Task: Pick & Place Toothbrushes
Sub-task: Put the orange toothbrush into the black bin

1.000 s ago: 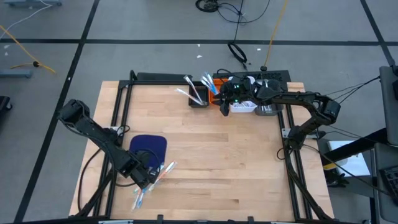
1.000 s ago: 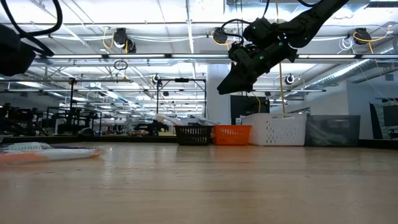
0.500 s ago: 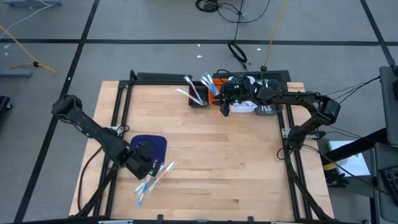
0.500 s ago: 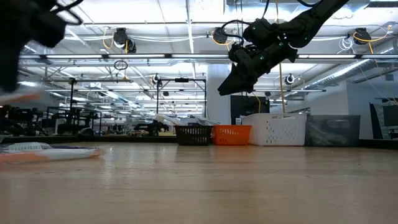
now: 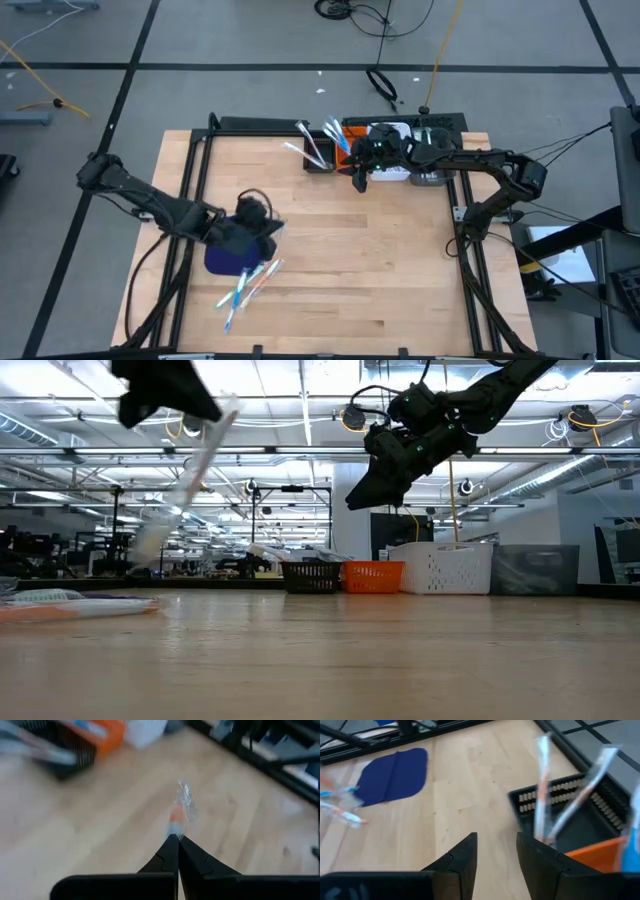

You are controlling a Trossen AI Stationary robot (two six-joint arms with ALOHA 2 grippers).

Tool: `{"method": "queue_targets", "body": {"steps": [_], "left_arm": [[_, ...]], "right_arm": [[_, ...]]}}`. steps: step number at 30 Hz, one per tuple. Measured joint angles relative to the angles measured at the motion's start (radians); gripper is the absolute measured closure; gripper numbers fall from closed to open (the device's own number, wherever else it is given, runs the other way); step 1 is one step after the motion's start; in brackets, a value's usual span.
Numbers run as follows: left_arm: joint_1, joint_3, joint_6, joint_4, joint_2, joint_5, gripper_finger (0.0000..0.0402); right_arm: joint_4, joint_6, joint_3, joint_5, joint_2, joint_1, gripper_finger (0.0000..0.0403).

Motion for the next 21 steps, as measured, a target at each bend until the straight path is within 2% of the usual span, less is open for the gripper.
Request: {"method": "queue_targets", "body": {"steps": [11,21], "left_arm": [[0.176,0.001,0.418,0.377,0.01,-0.01,0.0401],[0.234,0.001,0.574,0.588,0.061,-0.002,0.0401]], "right_arm": [[0.095,0.0,0.0,-0.001,0.0,0.131,0.0273],[0.294,0.028,0.0,0.002,0.0,0.234,0.0273]]}}
